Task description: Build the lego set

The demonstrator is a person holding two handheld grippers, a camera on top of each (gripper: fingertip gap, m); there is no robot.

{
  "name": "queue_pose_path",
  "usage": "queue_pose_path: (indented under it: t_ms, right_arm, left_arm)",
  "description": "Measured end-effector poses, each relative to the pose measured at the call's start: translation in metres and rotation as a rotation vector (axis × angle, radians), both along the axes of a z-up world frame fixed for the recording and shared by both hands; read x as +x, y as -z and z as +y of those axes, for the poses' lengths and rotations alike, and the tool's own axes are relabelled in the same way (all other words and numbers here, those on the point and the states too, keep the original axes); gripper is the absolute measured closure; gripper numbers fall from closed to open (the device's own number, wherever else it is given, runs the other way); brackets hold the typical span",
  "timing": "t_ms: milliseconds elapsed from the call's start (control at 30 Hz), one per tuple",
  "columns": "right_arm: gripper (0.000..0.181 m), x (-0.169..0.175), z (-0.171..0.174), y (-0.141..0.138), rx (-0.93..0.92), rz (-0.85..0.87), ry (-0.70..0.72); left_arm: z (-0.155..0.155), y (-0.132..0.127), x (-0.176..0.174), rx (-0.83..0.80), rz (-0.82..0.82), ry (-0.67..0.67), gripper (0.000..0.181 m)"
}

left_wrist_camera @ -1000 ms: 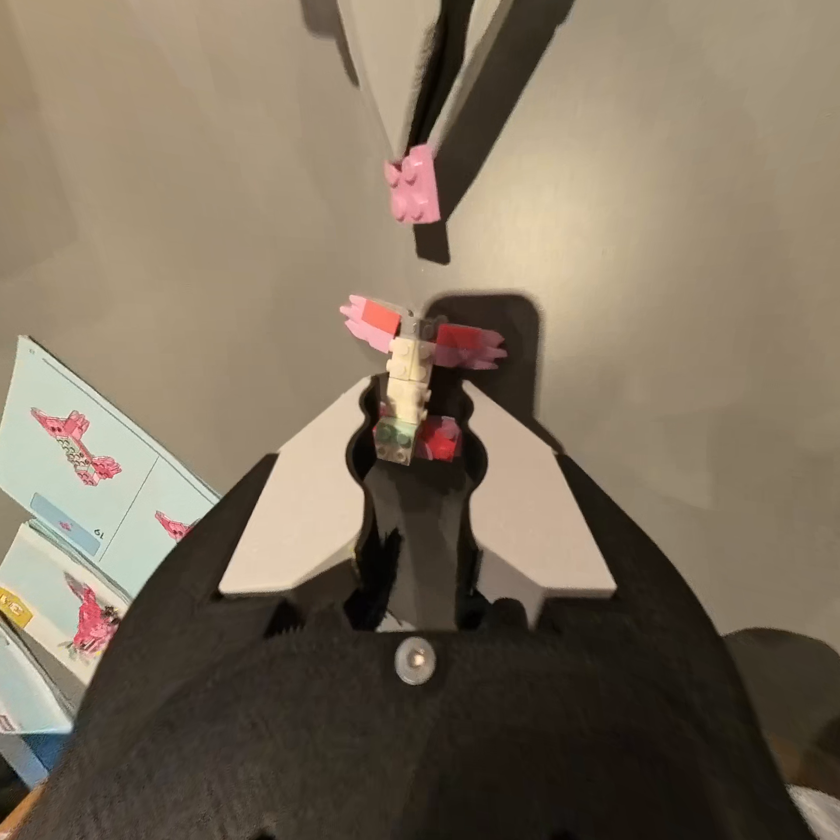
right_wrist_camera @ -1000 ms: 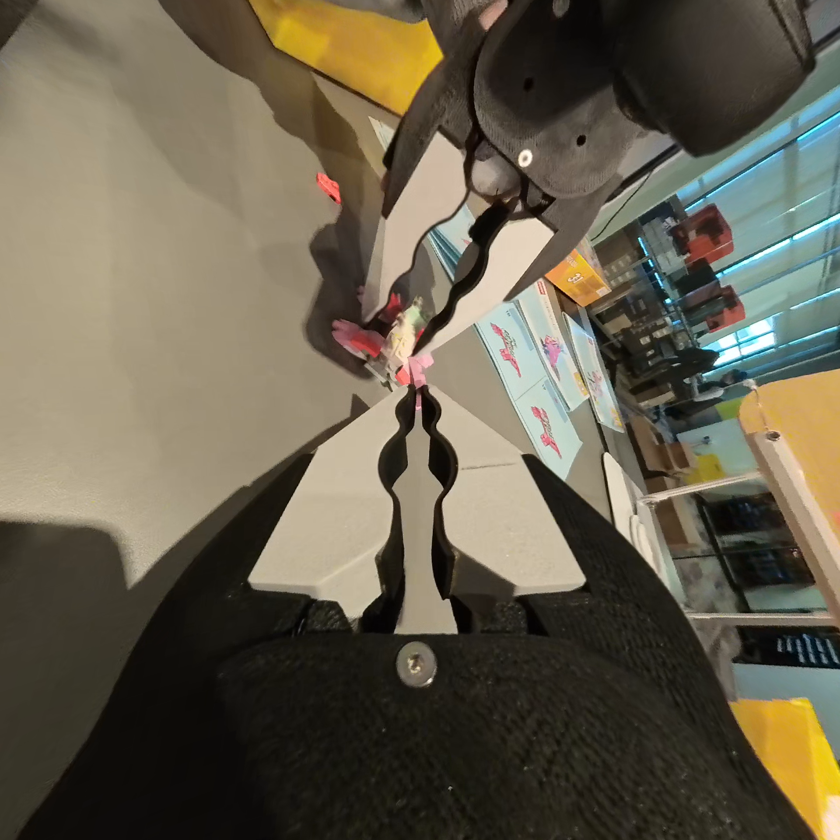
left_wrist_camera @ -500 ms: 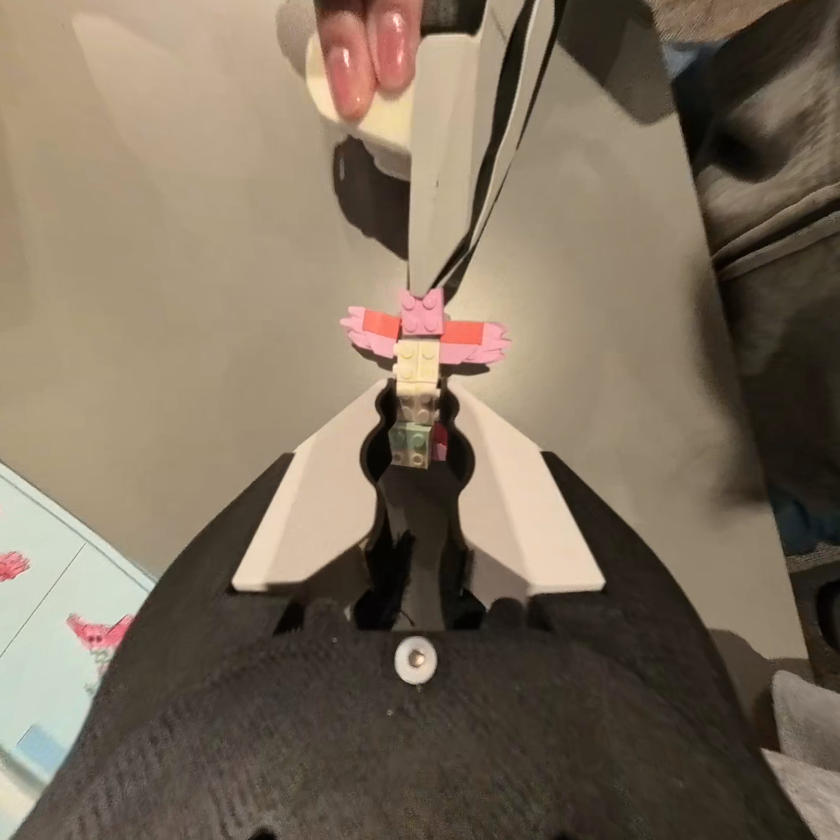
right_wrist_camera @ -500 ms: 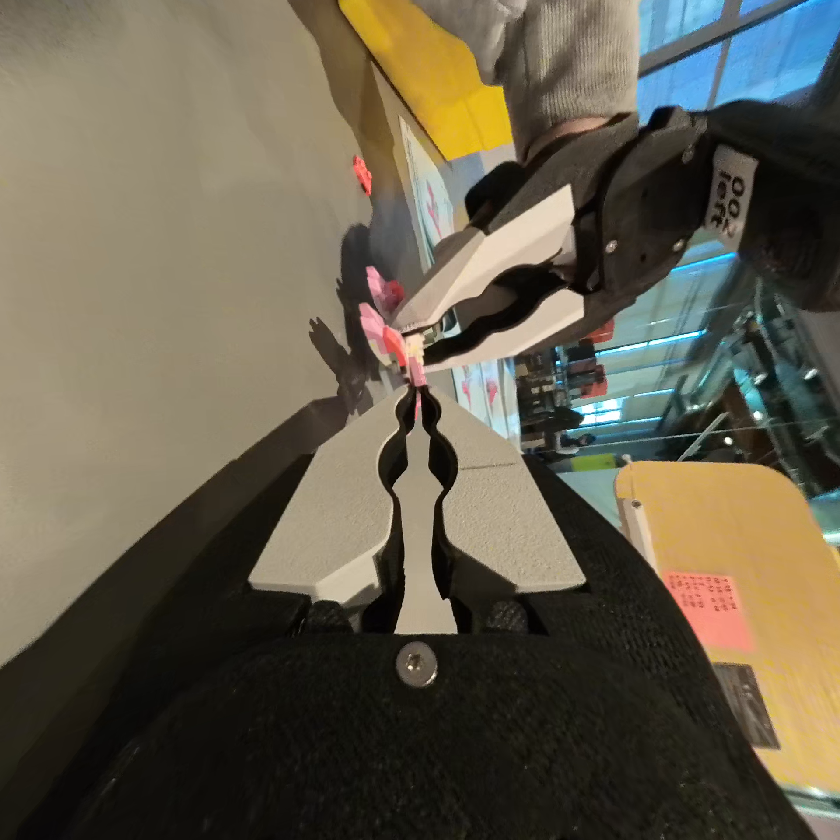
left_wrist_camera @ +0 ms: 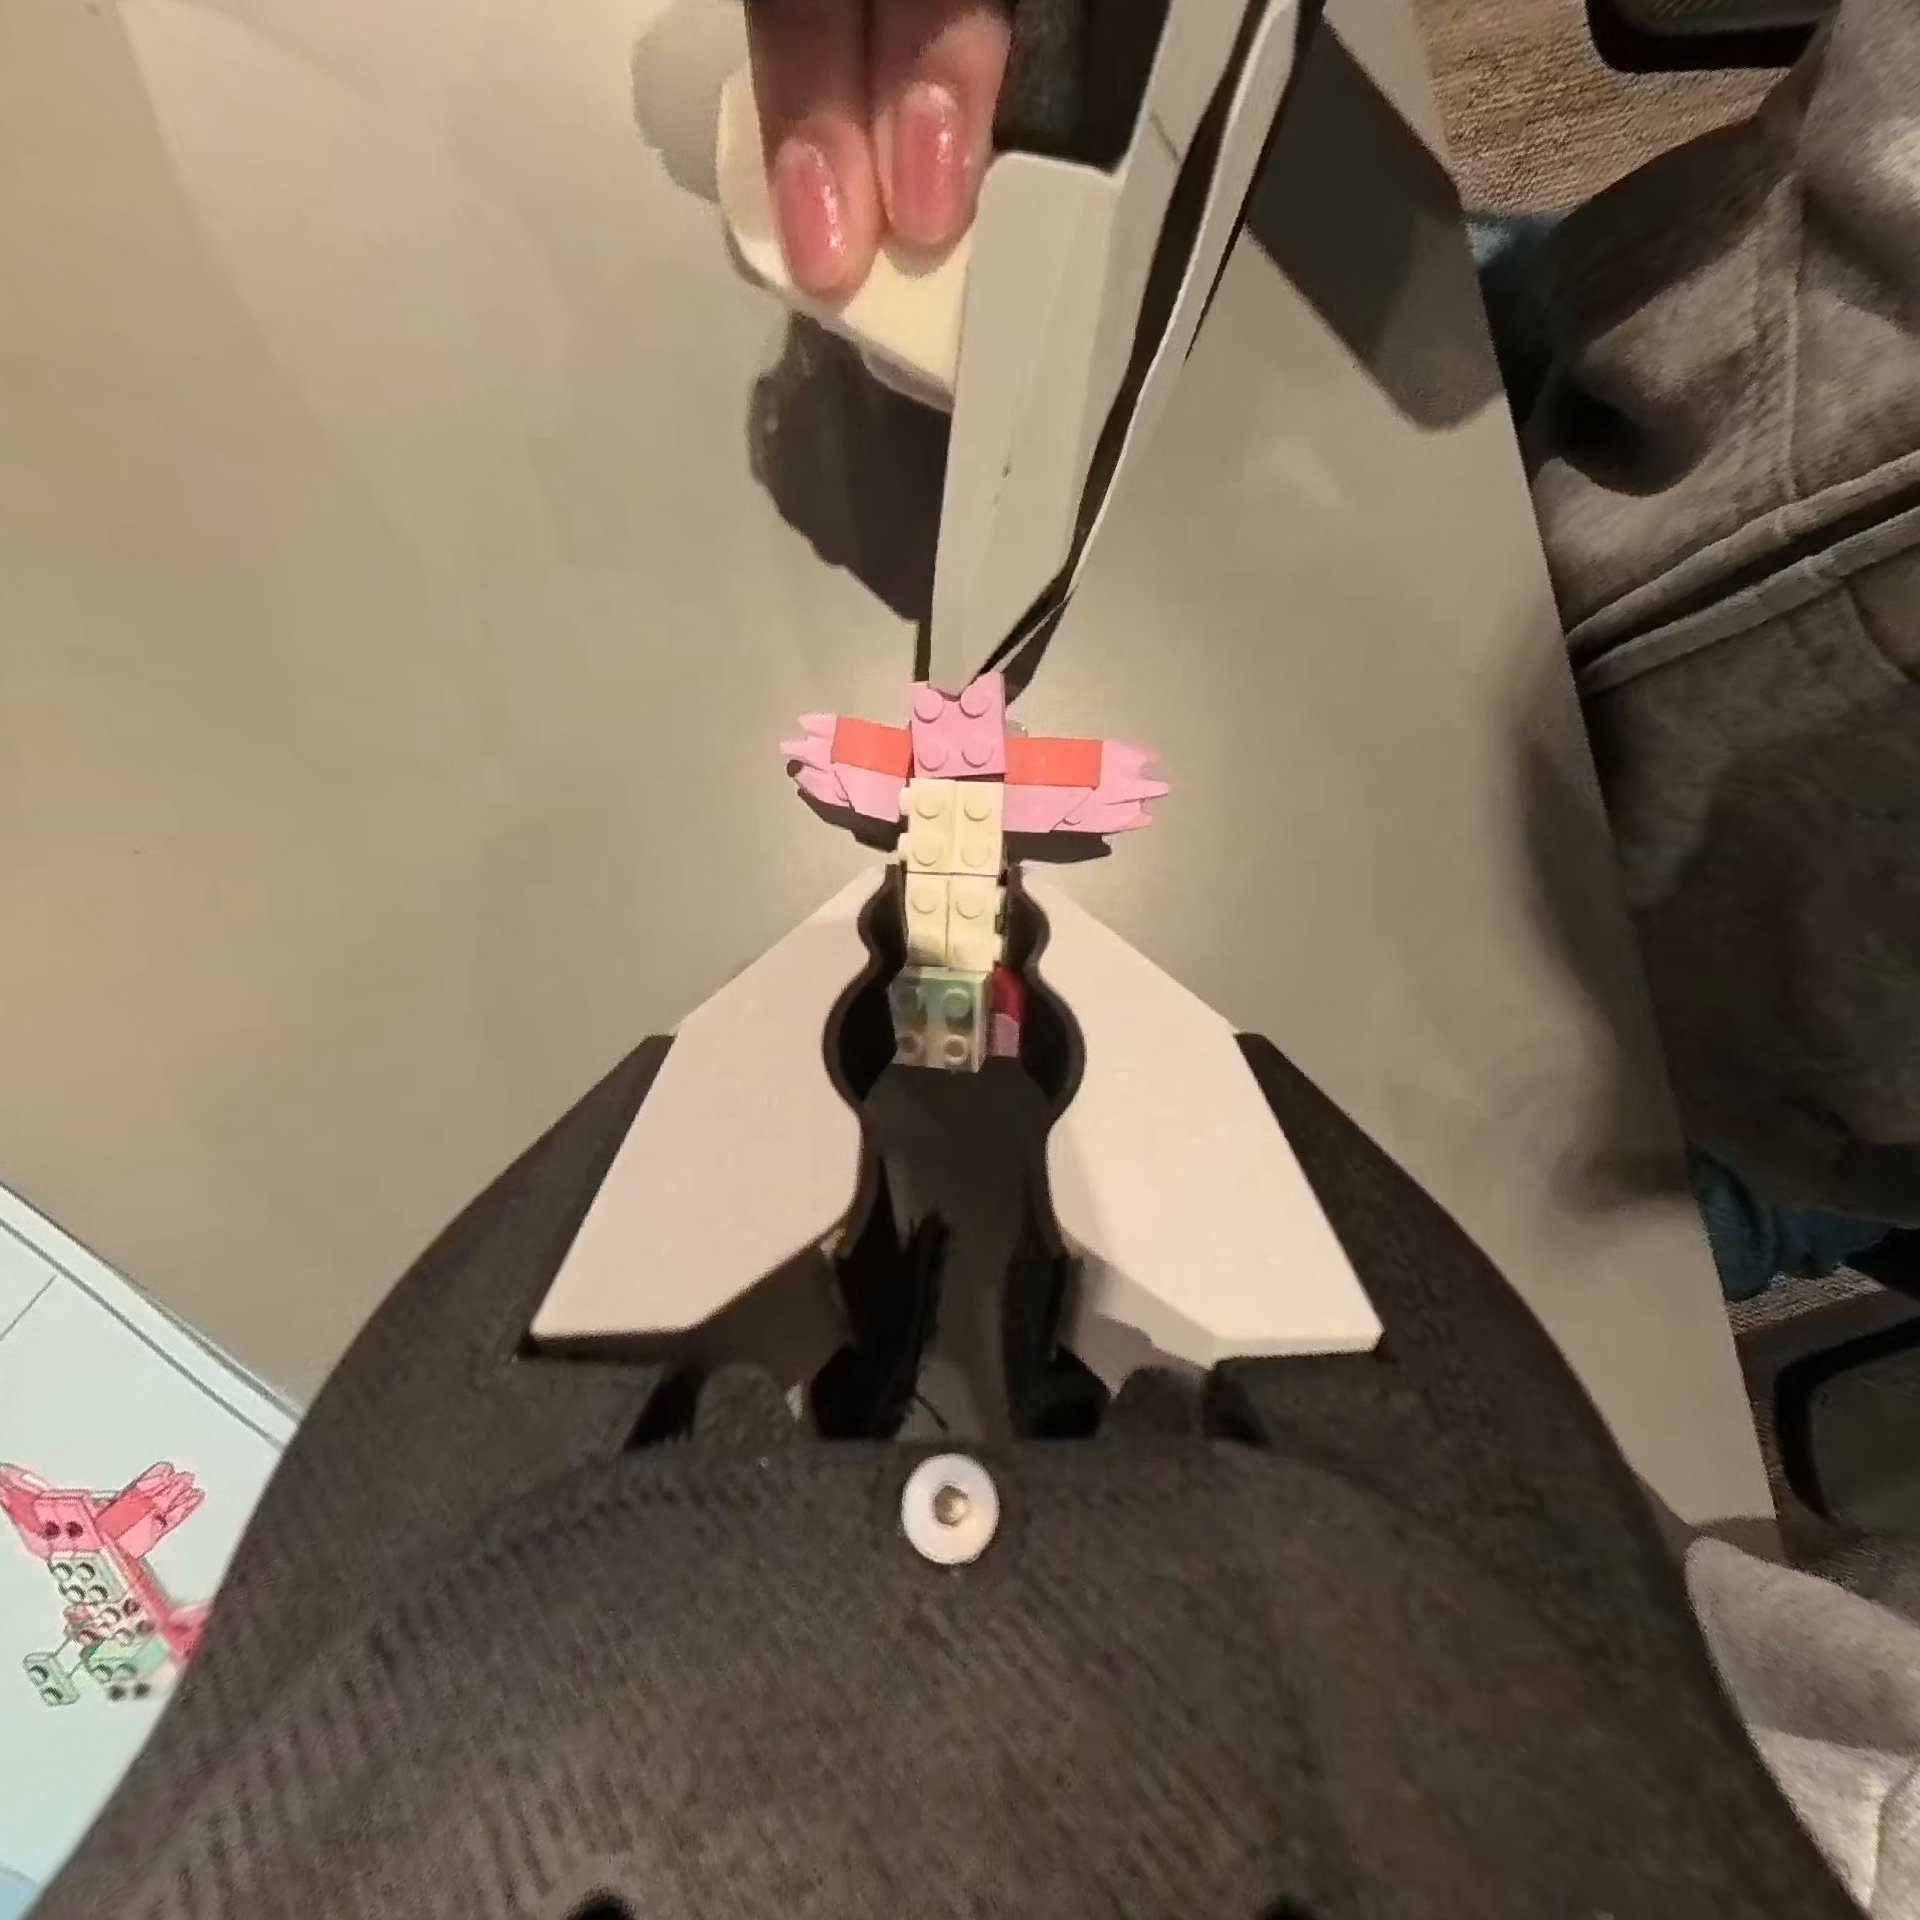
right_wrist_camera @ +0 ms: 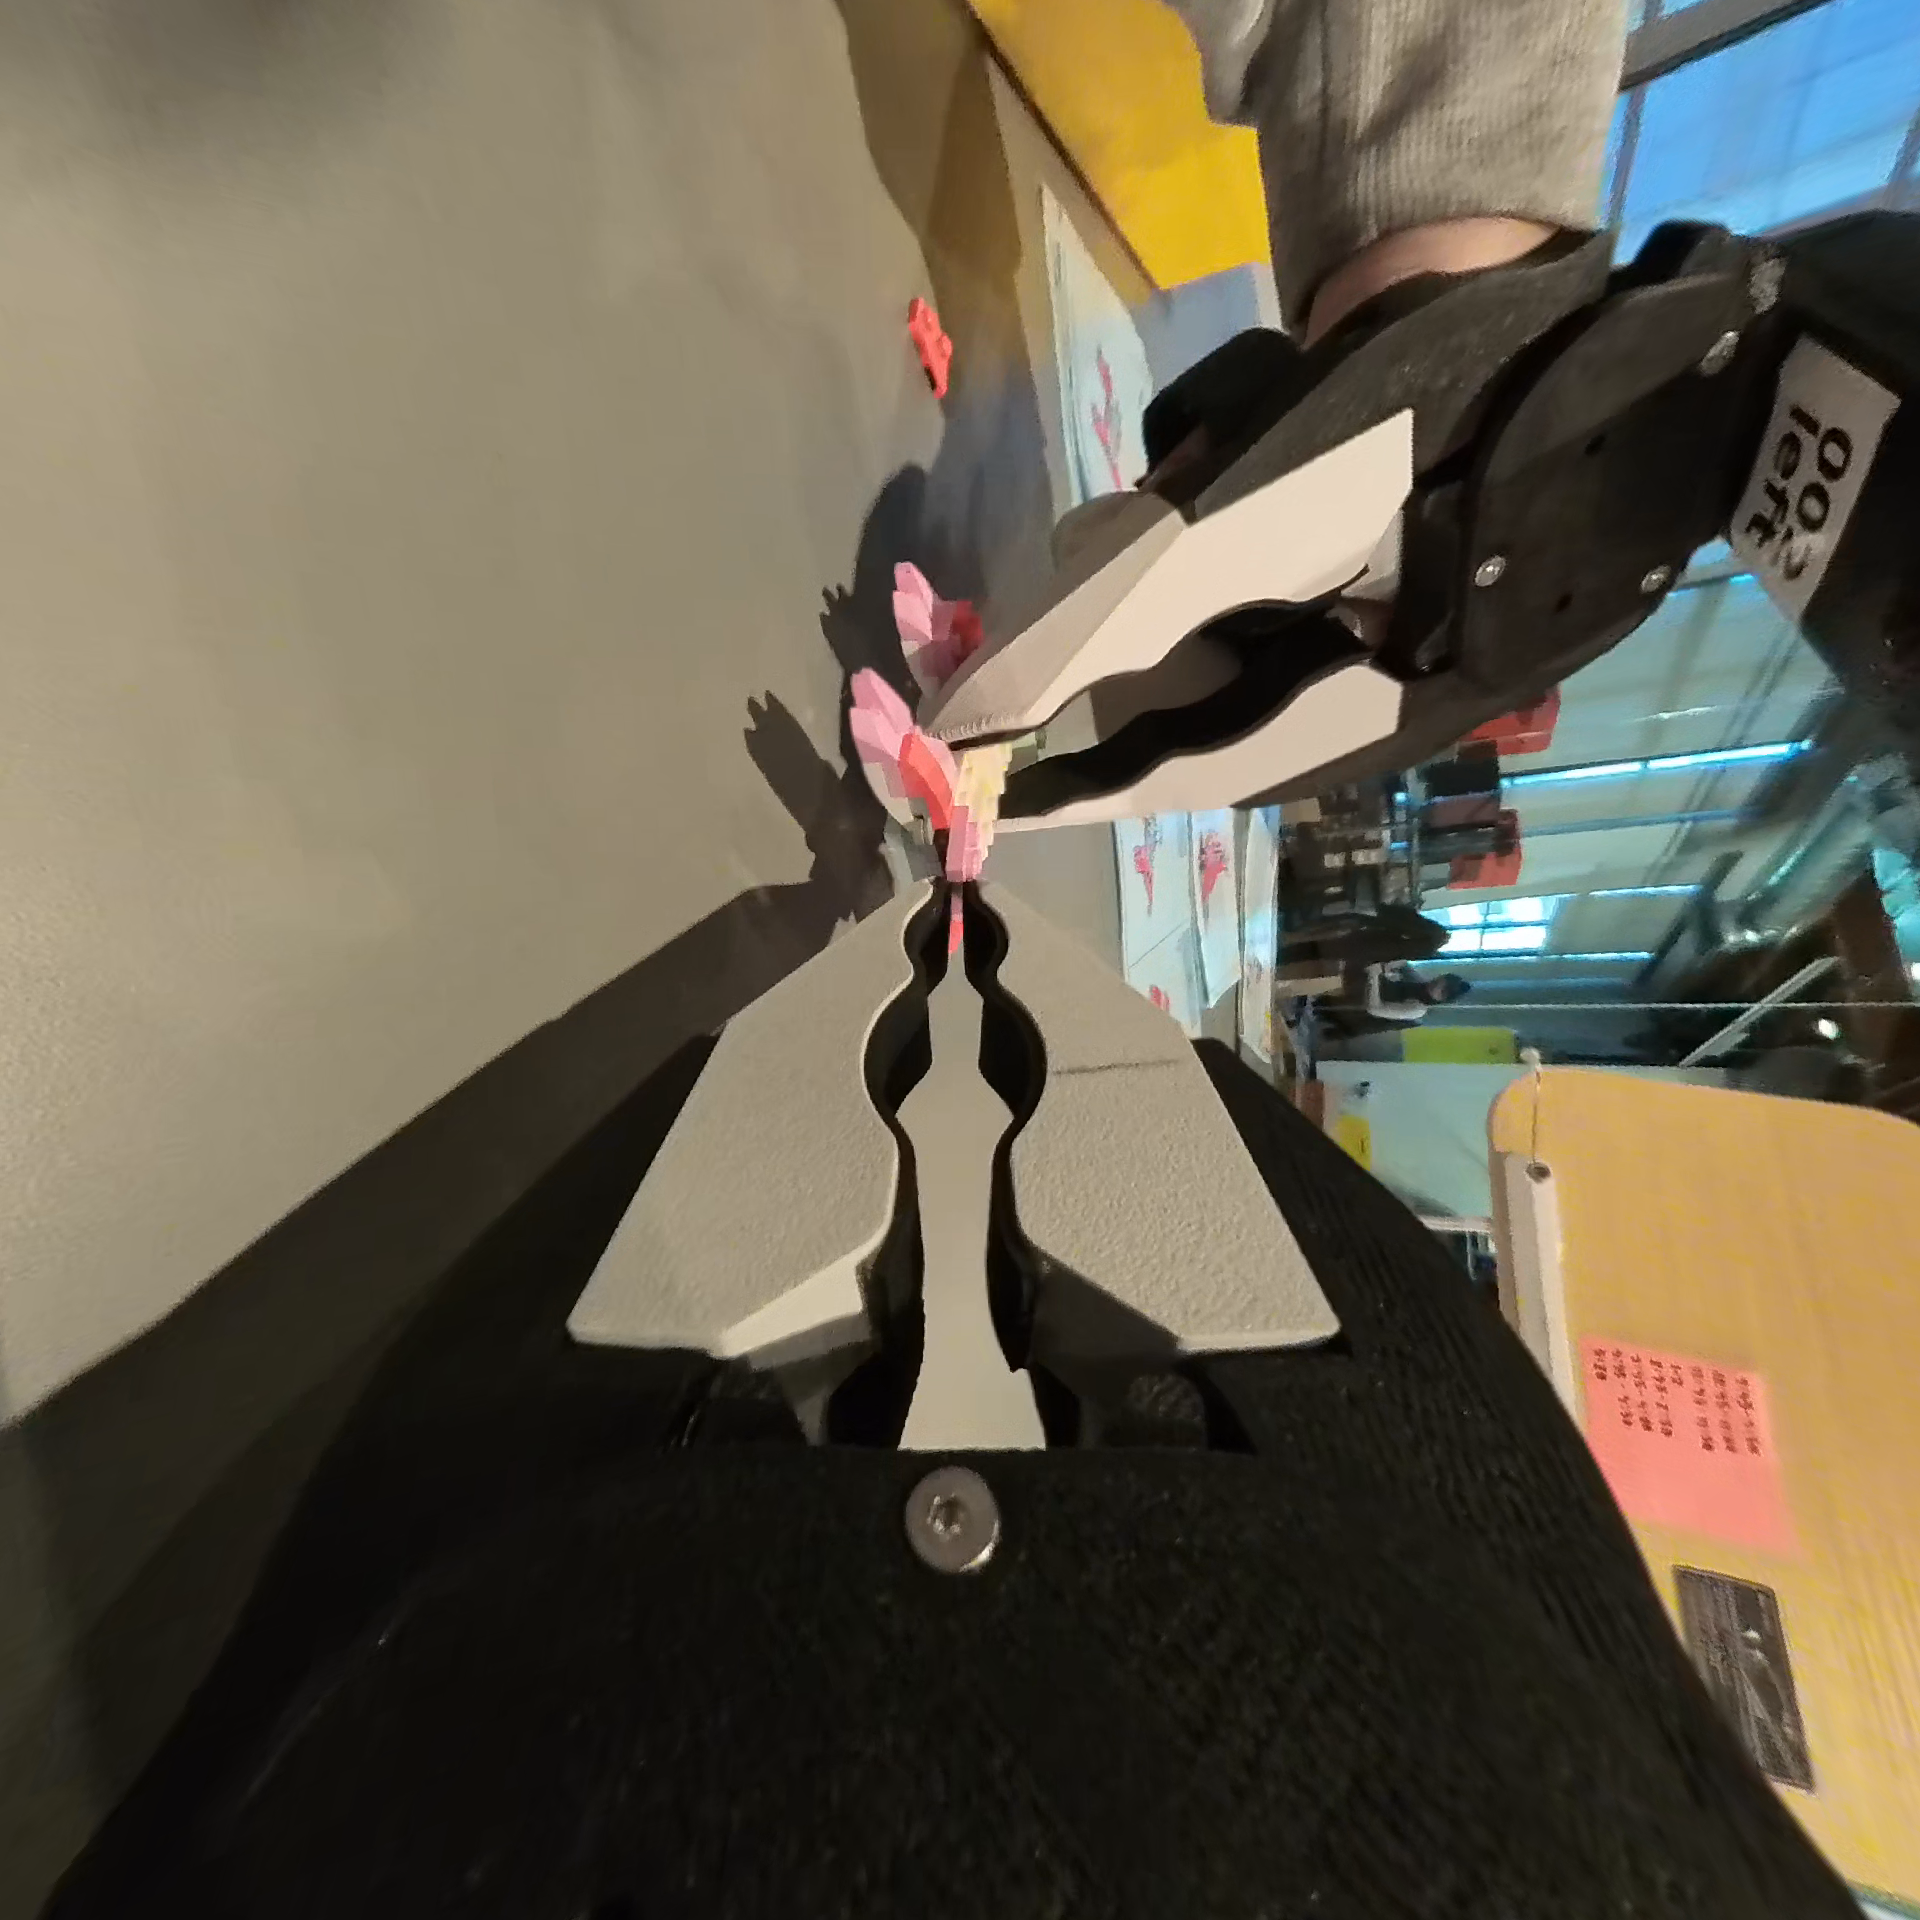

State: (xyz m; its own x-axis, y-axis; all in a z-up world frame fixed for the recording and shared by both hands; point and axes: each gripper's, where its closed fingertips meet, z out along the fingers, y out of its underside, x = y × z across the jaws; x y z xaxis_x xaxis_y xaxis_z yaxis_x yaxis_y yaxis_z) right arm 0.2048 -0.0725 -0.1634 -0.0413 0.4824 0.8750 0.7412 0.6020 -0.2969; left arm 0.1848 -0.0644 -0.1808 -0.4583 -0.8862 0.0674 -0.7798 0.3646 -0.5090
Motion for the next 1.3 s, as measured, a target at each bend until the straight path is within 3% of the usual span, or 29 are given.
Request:
queue_pose_path:
  t_ms: [333,600,1067,1300]
  right_arm:
    - [0.178,-0.001,0.0,-0.002,-0.011,-0.013,-0.017]
    - [0.162,-0.005,0.001,-0.003,-0.017,-0.045,-0.023]
    - [0.168,-0.008,0.002,-0.017,0.078,-0.014,-0.02]
    - [0.169,-0.009,-0.002,-0.014,0.063,-0.112,-0.031]
  left_arm:
    - [0.002,-0.005,-0.001,-0.015,-0.014,-0.019,0.163]
    - [-0.003,-0.012,0.003,-0.047,-0.042,-0.018,0.163]
    - [-0.008,-0.024,0.005,-0.144,-0.082,-0.028,0.163]
    - [-0.013,-0.019,0.003,-0.134,-0.036,-0.007,0.164]
